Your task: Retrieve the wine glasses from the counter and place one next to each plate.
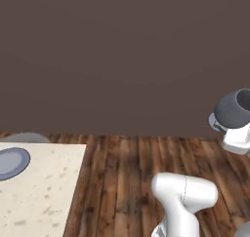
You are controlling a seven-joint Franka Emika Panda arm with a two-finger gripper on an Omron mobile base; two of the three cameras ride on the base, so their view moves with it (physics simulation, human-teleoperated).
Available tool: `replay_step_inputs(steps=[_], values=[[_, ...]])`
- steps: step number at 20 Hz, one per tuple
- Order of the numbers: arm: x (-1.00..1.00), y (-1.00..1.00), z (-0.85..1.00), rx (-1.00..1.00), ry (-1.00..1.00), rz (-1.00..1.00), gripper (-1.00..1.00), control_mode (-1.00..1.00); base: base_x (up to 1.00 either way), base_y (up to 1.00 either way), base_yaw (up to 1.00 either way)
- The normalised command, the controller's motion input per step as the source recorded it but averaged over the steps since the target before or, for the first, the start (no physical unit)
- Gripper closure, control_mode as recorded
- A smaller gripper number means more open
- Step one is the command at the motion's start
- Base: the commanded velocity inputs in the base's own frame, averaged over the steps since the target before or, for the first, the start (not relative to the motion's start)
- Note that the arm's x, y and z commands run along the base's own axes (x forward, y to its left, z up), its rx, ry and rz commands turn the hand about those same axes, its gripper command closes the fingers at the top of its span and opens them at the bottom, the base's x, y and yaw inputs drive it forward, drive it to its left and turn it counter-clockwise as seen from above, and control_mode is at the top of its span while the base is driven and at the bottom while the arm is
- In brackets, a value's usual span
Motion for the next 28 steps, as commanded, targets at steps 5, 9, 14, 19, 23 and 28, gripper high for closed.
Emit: replay_step_inputs(steps=[5,9,14,19,23,28], values=[[0.00,0.00,0.00,0.00,0.00,0.00,1.00,1.00,1.00,-0.48,0.32],[0.00,0.00,0.00,0.00,0.00,0.00,1.00,1.00,1.00,-0.59,0.57],[0.00,0.00,0.00,0.00,0.00,0.00,1.00,1.00,0.84,-0.55,0.74],[0.00,0.00,0.00,0.00,0.00,0.00,1.00,1.00,0.63,-0.37,0.85],[0.00,0.00,0.00,0.00,0.00,0.00,1.00,1.00,0.57,-0.47,0.81],[0.00,0.00,0.00,0.00,0.00,0.00,1.00,1.00,0.10,-0.61,0.80]])
